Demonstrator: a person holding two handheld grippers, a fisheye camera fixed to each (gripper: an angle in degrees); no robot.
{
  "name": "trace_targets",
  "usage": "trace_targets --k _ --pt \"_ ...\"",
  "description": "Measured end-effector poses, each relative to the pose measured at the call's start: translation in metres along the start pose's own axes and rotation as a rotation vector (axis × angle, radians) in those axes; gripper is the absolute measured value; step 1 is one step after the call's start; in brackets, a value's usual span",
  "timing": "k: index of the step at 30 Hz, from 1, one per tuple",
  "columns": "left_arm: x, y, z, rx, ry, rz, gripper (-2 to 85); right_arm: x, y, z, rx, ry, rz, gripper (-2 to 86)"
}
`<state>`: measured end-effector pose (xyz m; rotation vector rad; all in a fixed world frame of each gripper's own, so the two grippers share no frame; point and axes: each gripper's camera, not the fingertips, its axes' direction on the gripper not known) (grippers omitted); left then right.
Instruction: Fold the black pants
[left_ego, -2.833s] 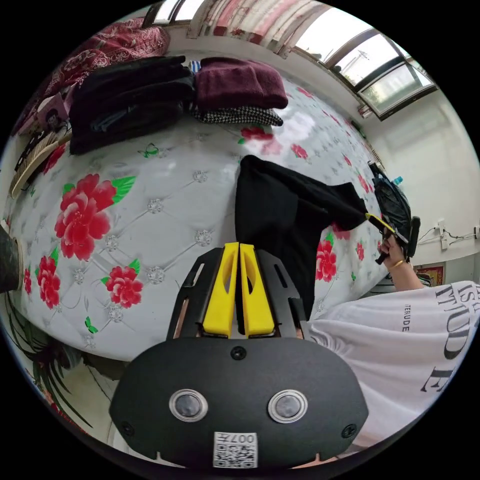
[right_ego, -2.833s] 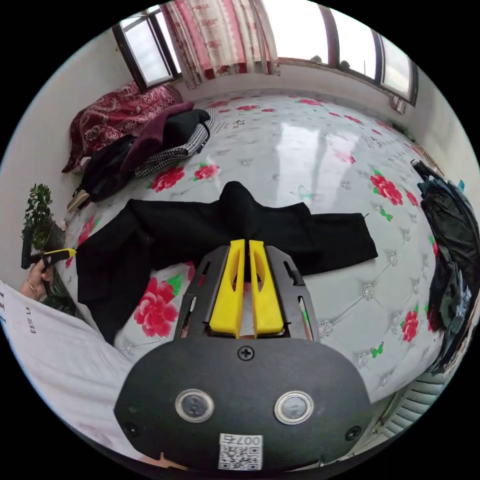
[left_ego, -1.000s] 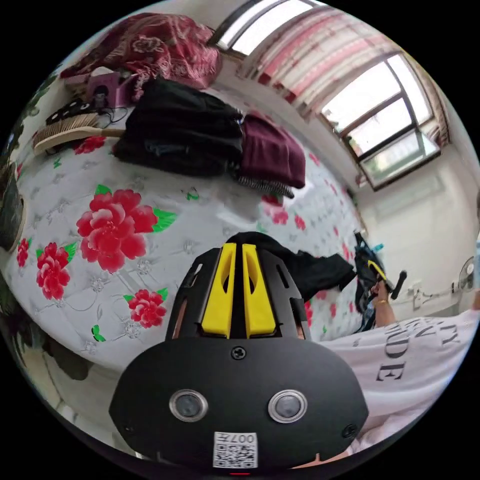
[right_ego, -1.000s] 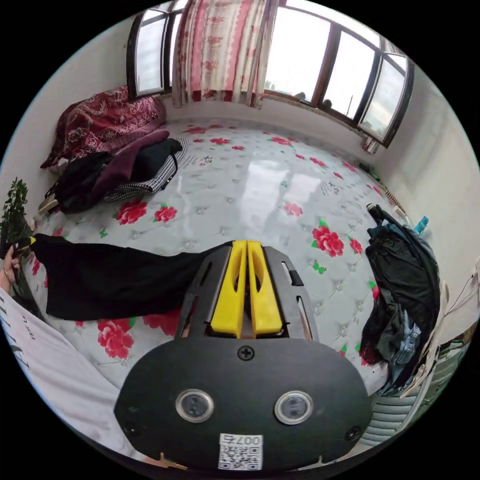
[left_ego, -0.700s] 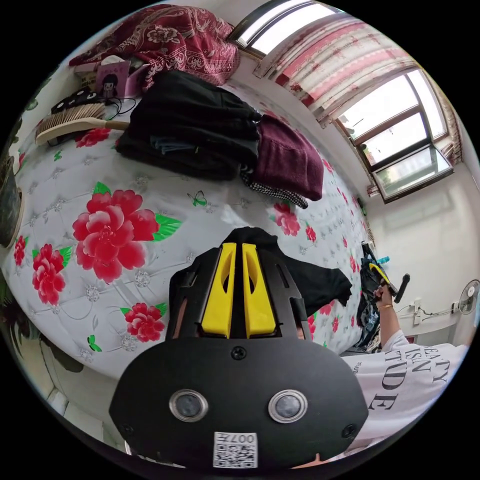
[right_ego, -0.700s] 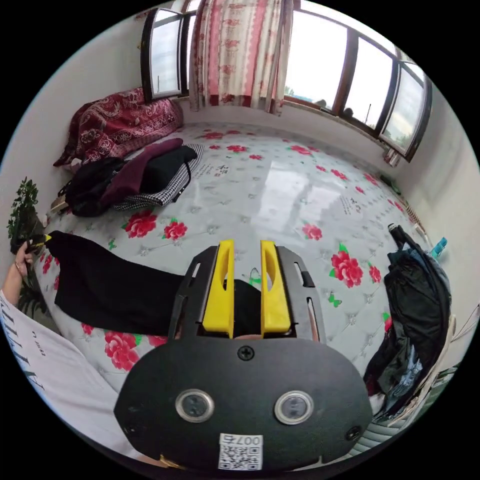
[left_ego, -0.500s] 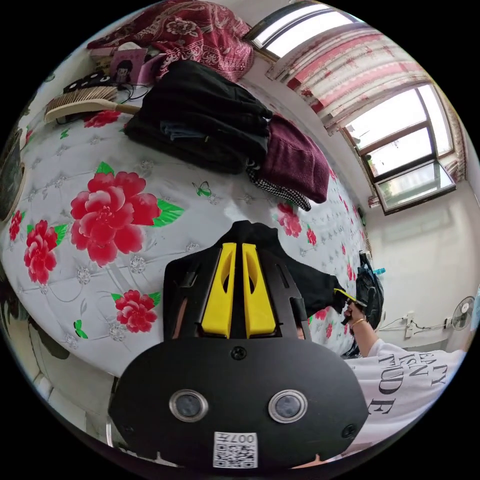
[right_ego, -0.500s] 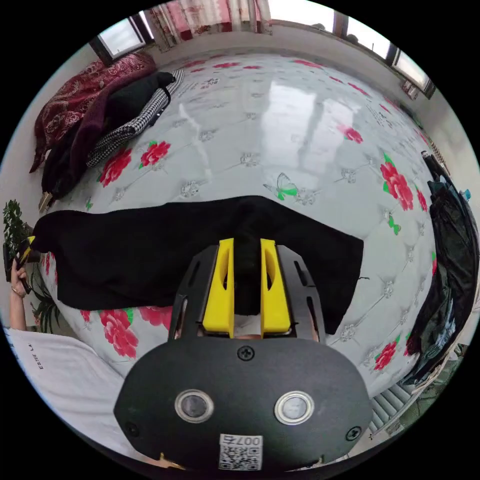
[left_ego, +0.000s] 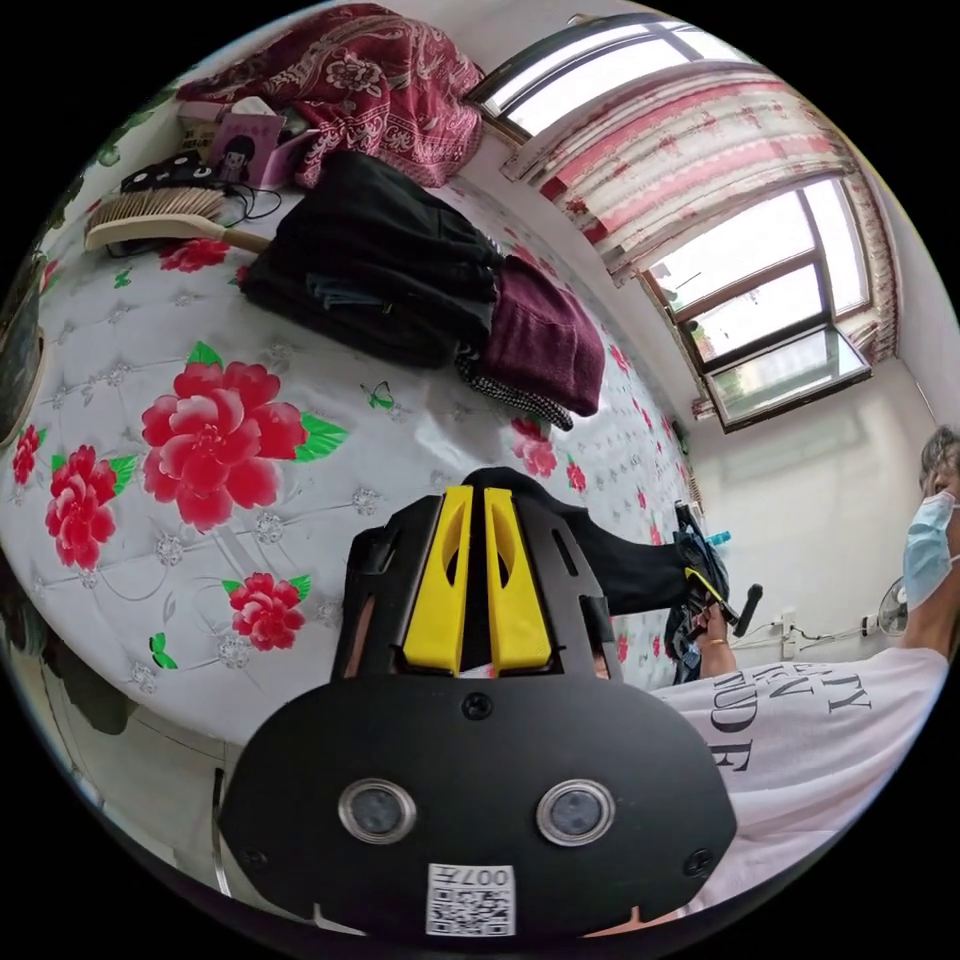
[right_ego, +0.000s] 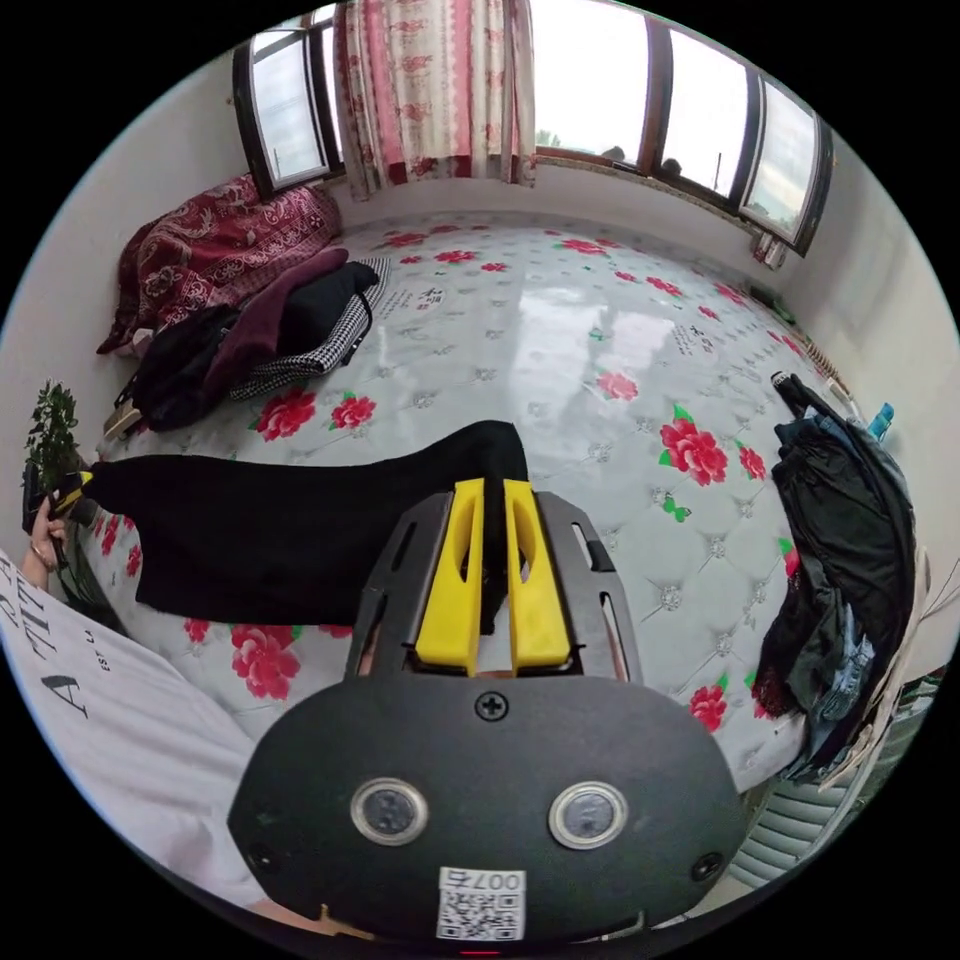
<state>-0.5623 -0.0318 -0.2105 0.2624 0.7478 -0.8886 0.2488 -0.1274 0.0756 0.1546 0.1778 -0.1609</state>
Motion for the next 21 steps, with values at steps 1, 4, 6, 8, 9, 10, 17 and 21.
trace_targets --k 1,4,6,8,9,10,17,21 --pt "0.002 -0.001 0.000 -0.002 0.004 0.005 -0.6 0.001 0.003 -0.012 0.072 0.051 0.030 0.6" --pt "0.010 -0.004 -0.003 0.000 0.003 0.061 -0.6 0.008 0.008 -0.026 0.139 0.083 0.027 0.3" --pt "0.005 -0.006 0.000 -0.022 -0.009 0.057 -0.6 0.017 0.011 -0.013 0.084 0.046 0.012 0.5" --pt "-0.004 -0.006 0.001 -0.011 -0.004 0.015 -0.5 0.031 0.015 0.008 0.015 0.044 0.055 1.1" --pt "-0.011 -0.005 0.000 0.004 0.015 -0.021 -0.5 0.040 0.016 0.022 -0.028 0.021 0.084 1.7" --pt "-0.014 -0.004 -0.001 0.014 0.025 -0.036 -0.5 0.046 0.018 0.038 -0.070 -0.001 0.092 2.2" --pt "-0.028 0.008 -0.022 0.080 0.019 -0.113 -0.6 0.076 0.028 0.096 -0.230 -0.217 0.270 1.8" --pt "-0.022 0.009 -0.027 0.085 0.016 -0.096 -0.6 0.064 0.039 0.063 -0.133 -0.090 0.196 0.3"
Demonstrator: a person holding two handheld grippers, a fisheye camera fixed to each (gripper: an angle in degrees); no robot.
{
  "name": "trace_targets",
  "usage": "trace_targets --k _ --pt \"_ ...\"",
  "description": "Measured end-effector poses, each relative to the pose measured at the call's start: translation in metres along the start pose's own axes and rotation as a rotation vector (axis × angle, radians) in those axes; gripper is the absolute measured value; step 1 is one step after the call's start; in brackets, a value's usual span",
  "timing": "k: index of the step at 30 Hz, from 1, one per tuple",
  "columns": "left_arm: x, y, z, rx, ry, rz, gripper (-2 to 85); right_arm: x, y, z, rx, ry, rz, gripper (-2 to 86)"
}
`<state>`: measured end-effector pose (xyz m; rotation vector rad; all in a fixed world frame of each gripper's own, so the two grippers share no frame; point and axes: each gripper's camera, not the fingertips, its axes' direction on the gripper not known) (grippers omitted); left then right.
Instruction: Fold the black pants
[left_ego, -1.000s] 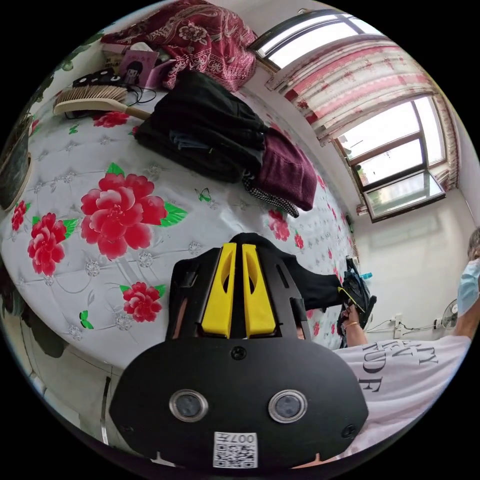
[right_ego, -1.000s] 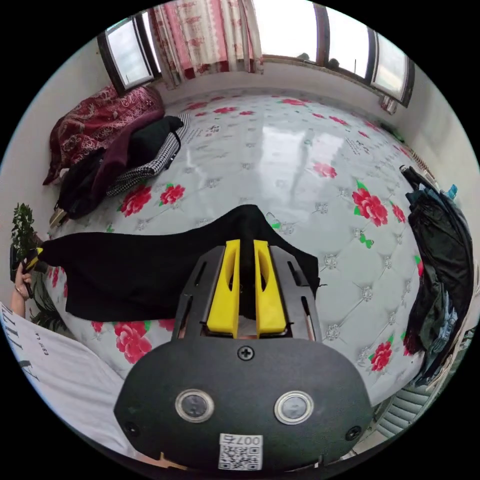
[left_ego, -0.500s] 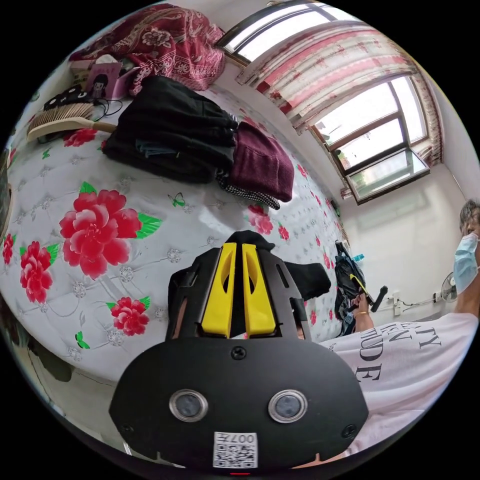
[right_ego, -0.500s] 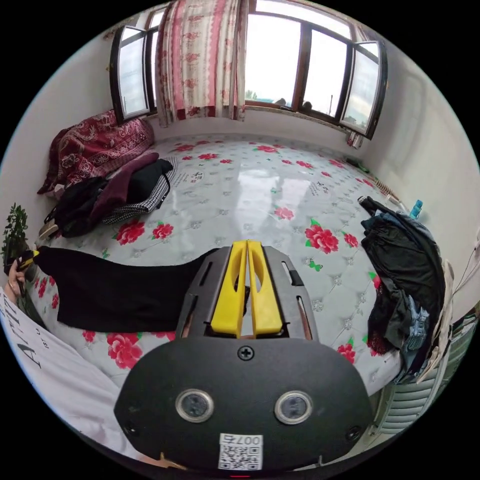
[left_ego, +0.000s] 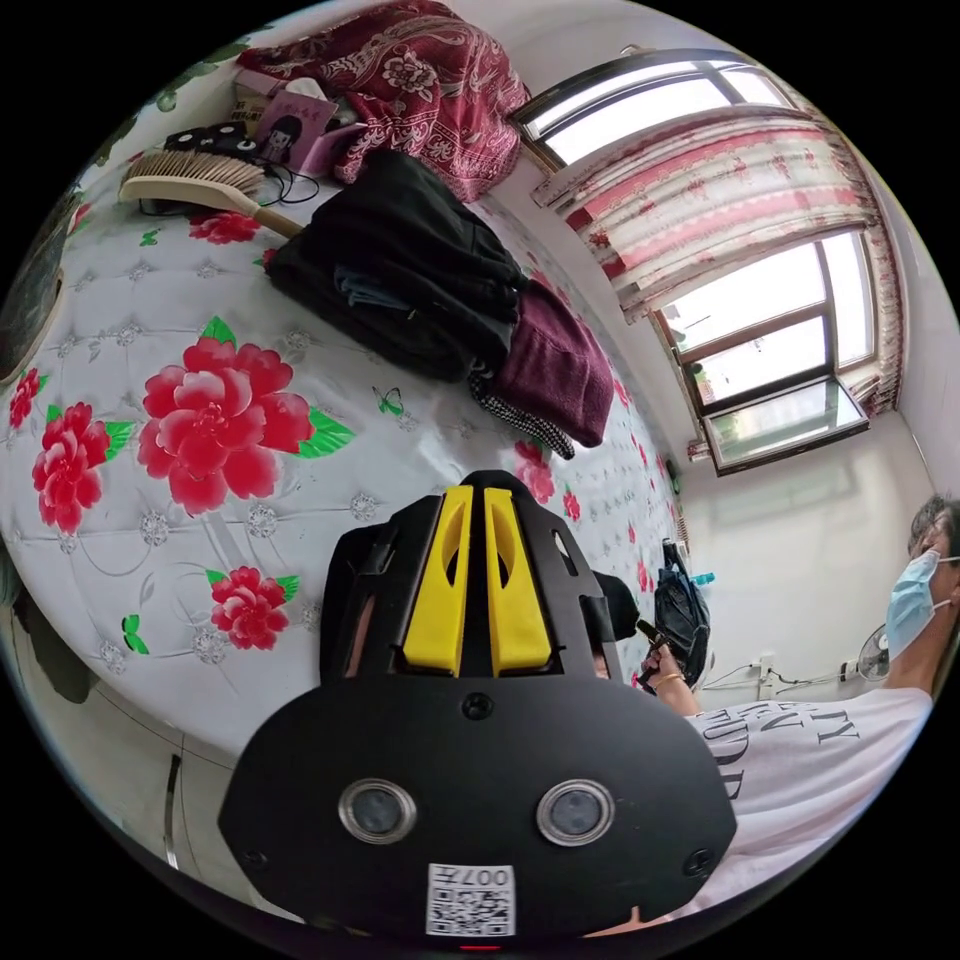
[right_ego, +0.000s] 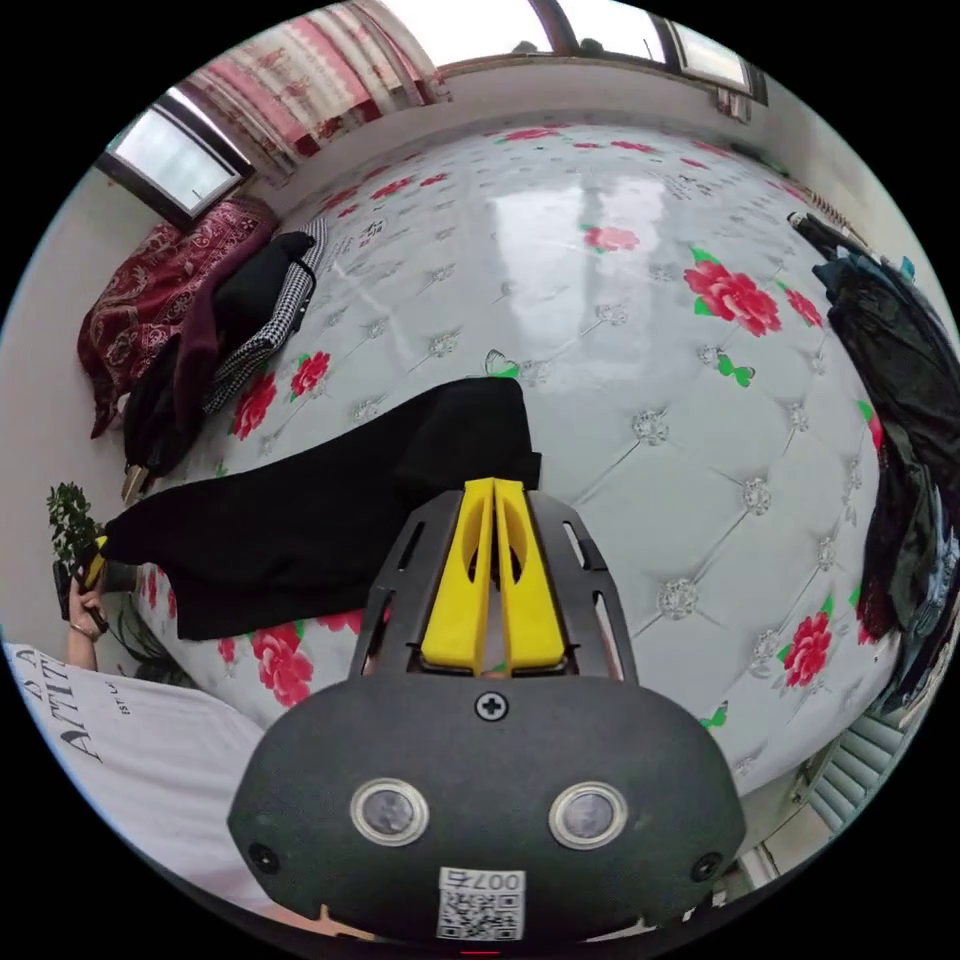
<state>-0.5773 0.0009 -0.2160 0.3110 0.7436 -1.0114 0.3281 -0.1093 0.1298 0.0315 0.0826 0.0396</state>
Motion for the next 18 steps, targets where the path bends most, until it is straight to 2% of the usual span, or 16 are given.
trace_targets --k 5,8,12,15,18 --pt "0.012 0.003 -0.003 -0.018 0.025 0.071 -0.5 0.011 0.022 -0.082 0.241 0.070 0.013 0.5" --pt "0.004 0.003 0.004 -0.035 -0.006 0.056 -0.5 0.022 0.012 -0.083 0.168 -0.002 -0.012 2.5" --pt "-0.006 0.006 0.013 -0.010 0.078 0.002 -0.5 0.015 -0.010 -0.037 0.086 -0.072 -0.013 6.2" --pt "-0.003 0.008 0.011 -0.022 0.038 0.026 -0.5 -0.002 -0.020 0.011 -0.090 -0.164 -0.046 6.1" --pt "-0.004 0.012 0.005 -0.024 0.008 0.041 -0.6 -0.026 -0.011 0.028 -0.149 -0.018 -0.124 3.4"
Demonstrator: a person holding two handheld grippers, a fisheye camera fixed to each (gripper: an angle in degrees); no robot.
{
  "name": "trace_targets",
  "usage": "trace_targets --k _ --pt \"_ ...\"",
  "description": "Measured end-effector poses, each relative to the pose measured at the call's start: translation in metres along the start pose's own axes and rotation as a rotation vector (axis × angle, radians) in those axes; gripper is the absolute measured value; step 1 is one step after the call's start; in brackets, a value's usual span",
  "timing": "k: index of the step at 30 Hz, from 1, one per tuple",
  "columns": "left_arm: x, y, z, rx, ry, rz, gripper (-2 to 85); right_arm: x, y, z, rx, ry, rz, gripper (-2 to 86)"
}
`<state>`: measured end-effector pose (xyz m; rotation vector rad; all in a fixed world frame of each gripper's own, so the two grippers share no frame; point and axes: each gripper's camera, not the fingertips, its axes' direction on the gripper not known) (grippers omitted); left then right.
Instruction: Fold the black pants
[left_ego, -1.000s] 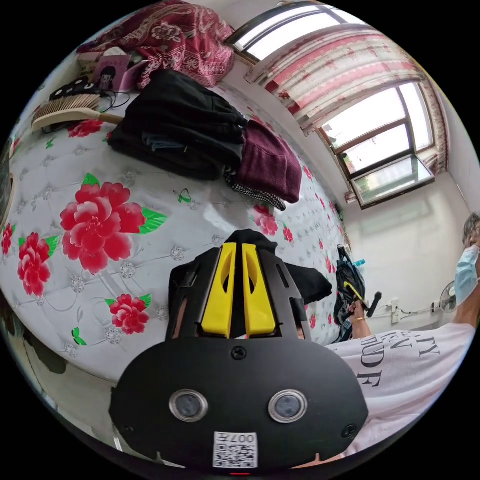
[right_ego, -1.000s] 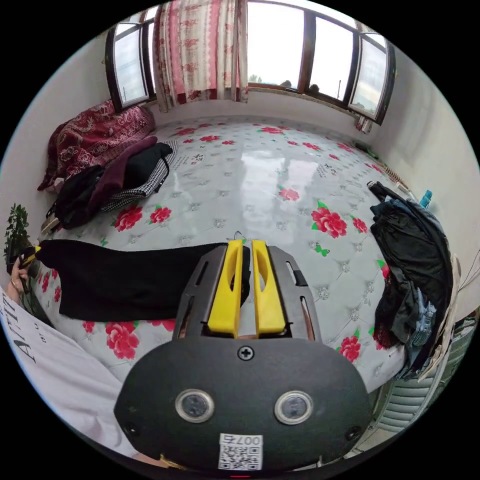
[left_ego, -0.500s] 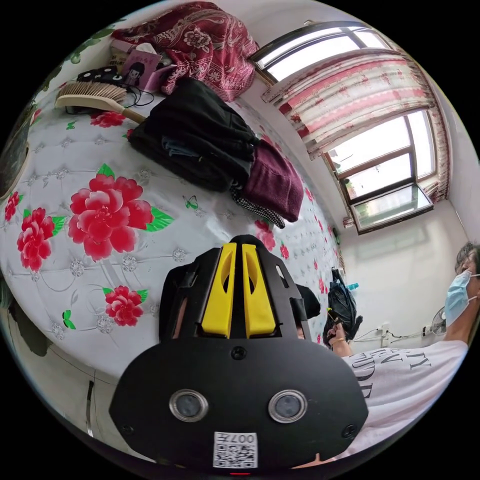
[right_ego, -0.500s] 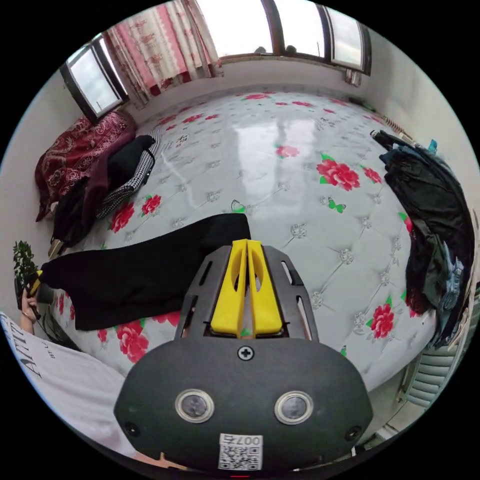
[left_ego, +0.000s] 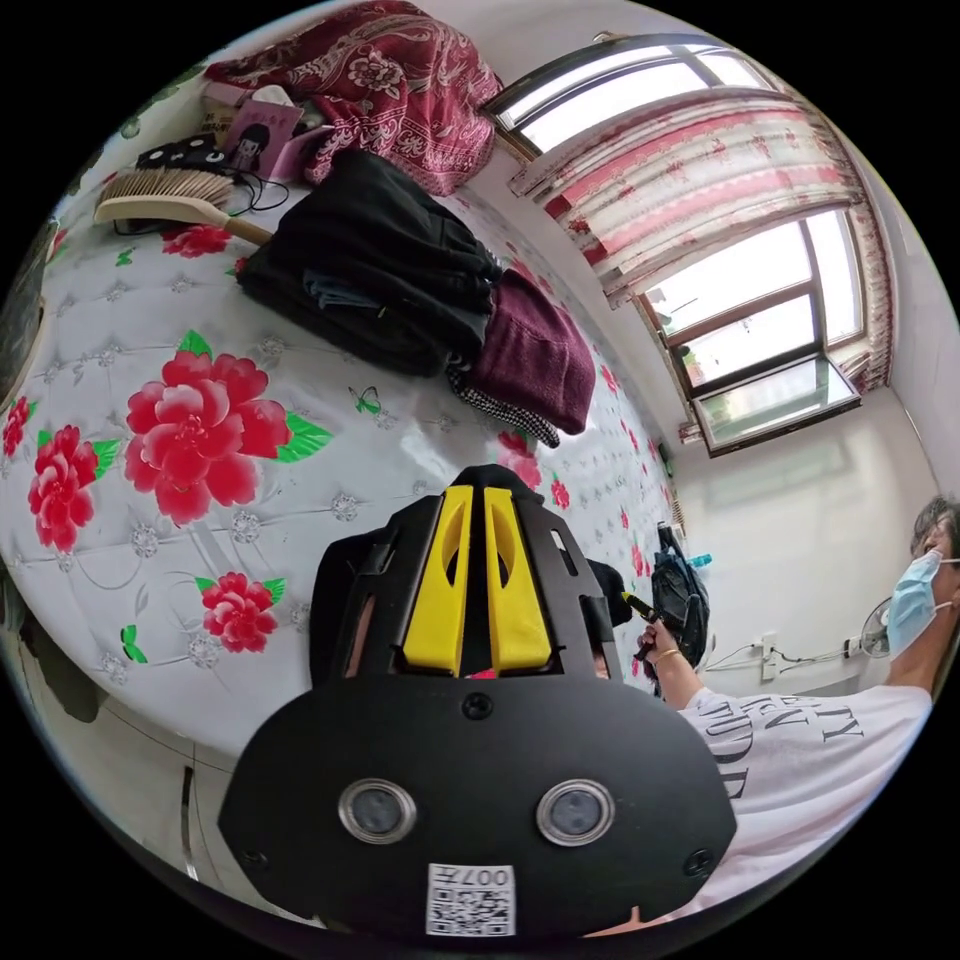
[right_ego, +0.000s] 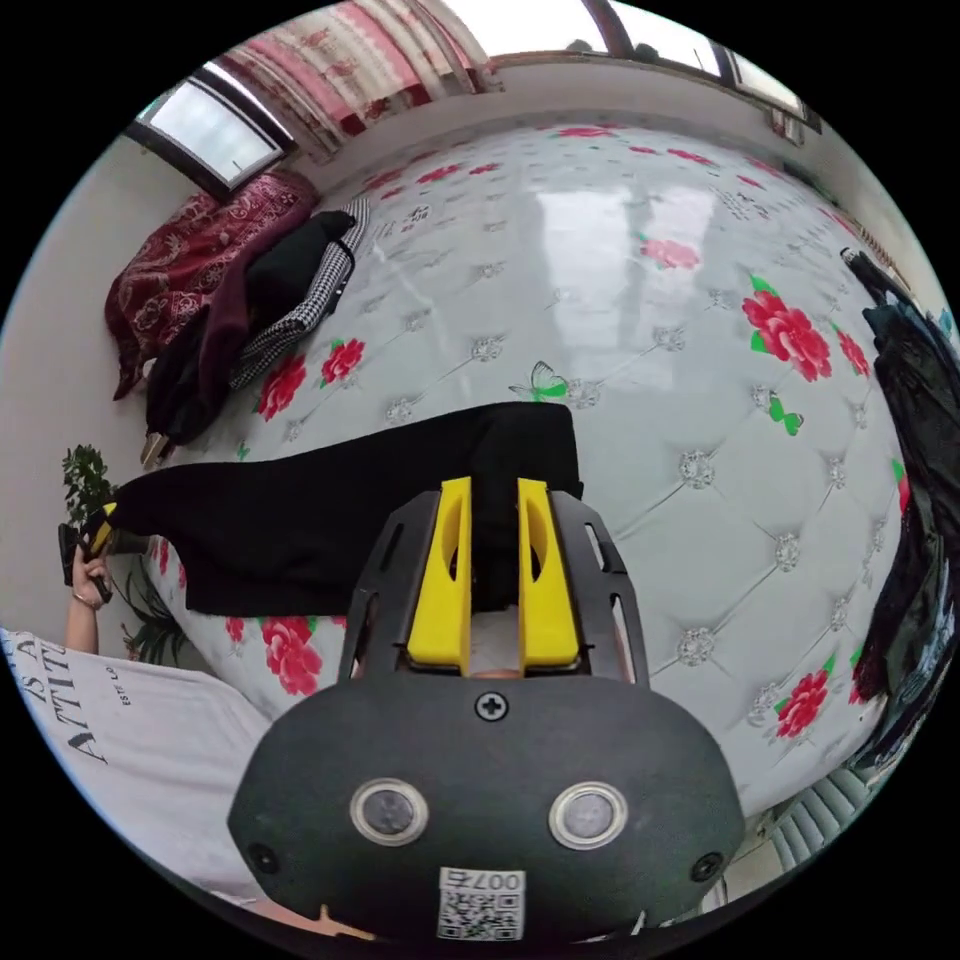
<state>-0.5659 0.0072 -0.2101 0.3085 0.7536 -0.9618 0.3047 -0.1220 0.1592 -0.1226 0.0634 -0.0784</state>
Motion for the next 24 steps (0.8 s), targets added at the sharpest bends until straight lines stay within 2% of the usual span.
trace_targets --k 3,8,12,16,20,24 --pt "-0.010 0.008 0.000 0.002 0.008 -0.024 -0.6 -0.008 0.017 -0.022 0.084 0.042 -0.007 1.2" --pt "-0.013 0.018 0.001 -0.006 0.076 -0.010 -0.6 -0.006 0.062 -0.123 0.382 0.016 0.078 0.2" --pt "-0.001 0.007 0.004 0.029 0.103 0.047 -0.5 -0.033 0.085 -0.209 0.610 0.217 0.005 0.1" --pt "0.001 -0.017 0.026 0.085 0.109 0.044 -0.3 -0.056 0.055 -0.251 0.772 0.301 -0.123 0.6" --pt "-0.008 -0.054 0.086 0.146 0.006 0.047 1.0 -0.051 -0.014 -0.228 0.748 0.278 -0.155 1.6" --pt "-0.029 -0.056 0.142 0.108 -0.149 -0.034 4.0 -0.009 -0.057 -0.142 0.423 0.154 0.067 3.8"
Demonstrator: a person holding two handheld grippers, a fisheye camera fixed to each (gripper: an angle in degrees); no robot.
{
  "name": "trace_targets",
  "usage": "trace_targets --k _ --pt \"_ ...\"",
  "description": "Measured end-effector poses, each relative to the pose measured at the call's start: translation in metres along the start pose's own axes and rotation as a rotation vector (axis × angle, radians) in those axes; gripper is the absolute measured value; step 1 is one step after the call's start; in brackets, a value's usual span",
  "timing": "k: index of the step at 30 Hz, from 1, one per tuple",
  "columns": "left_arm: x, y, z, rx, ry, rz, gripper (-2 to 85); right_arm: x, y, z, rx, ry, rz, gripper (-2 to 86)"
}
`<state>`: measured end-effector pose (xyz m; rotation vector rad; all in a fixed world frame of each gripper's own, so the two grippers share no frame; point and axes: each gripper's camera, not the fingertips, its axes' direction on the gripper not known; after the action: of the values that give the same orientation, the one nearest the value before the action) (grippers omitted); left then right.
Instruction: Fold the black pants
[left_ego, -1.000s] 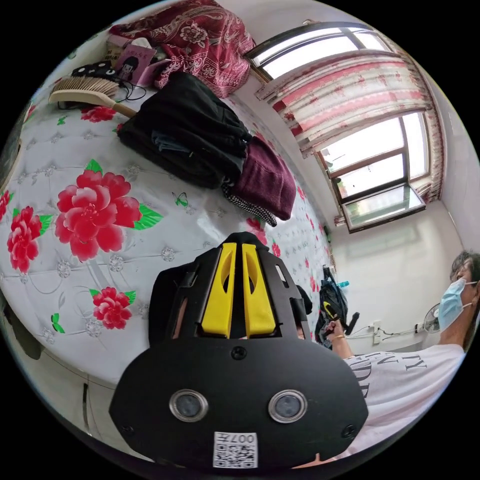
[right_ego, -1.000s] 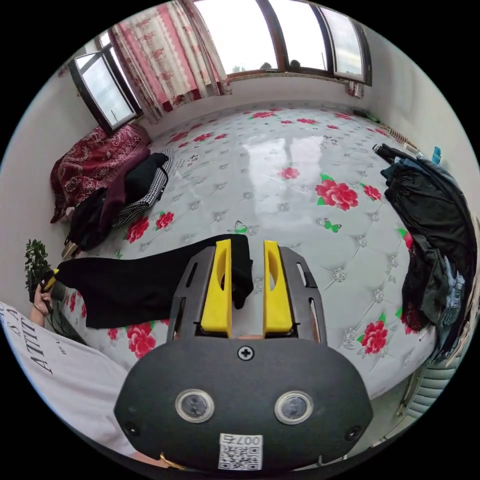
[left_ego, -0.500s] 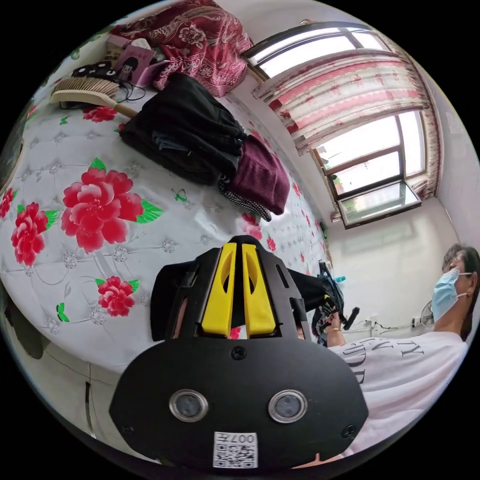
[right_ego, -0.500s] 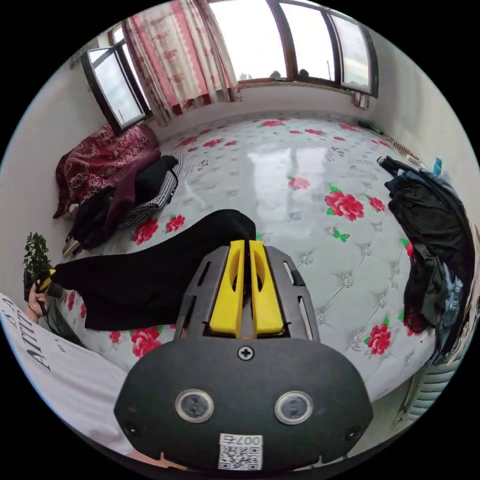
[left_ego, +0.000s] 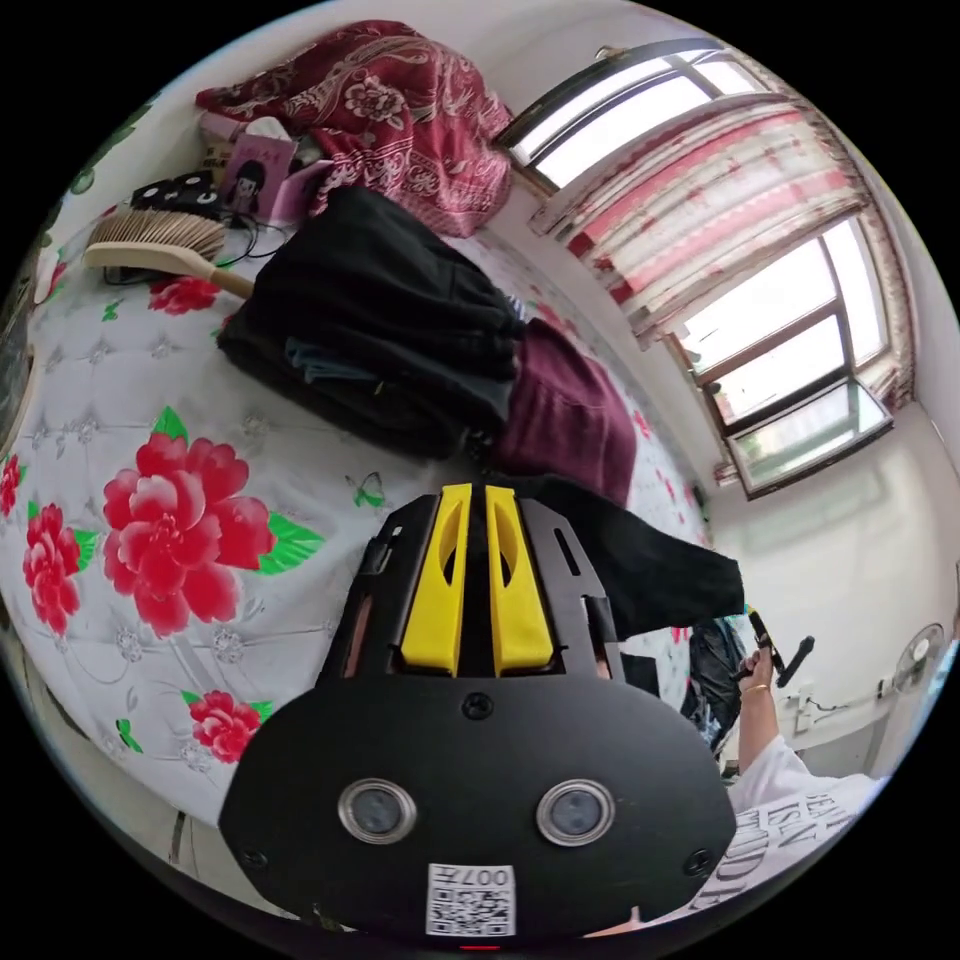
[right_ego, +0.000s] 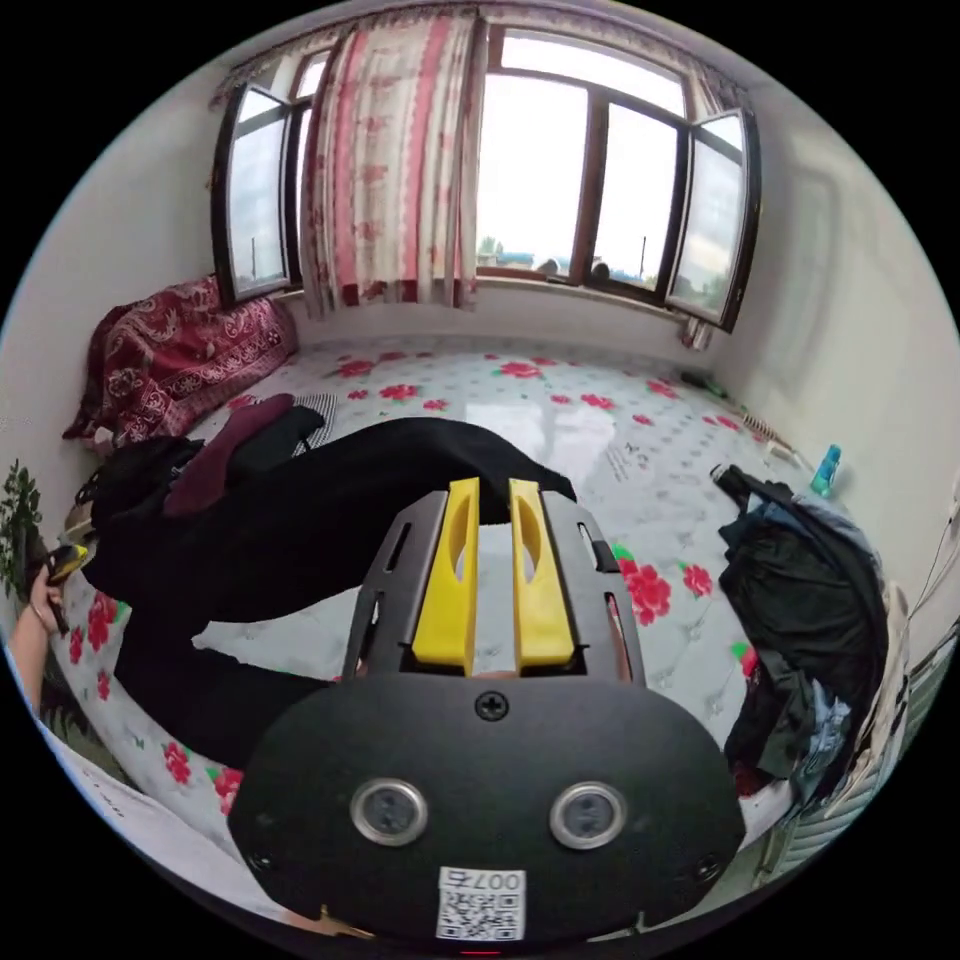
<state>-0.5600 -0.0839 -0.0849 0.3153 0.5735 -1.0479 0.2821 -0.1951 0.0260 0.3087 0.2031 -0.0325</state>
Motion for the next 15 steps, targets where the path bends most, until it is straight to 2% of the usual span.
trace_targets --k 5,11,13,15 --pt "-0.019 0.059 0.035 -0.119 -0.111 0.049 5.8 0.024 0.097 0.031 -0.106 -0.023 0.076 6.2" --pt "-0.043 0.124 0.104 -0.312 -0.217 0.053 8.5 0.068 0.199 0.055 -0.269 -0.160 0.362 8.2" --pt "-0.037 0.133 0.131 -0.365 -0.296 0.125 8.0 0.069 0.208 0.070 -0.286 -0.243 0.387 8.1" --pt "-0.018 0.147 0.147 -0.303 -0.448 0.307 4.4 0.065 0.211 0.081 -0.287 -0.257 0.415 7.2"
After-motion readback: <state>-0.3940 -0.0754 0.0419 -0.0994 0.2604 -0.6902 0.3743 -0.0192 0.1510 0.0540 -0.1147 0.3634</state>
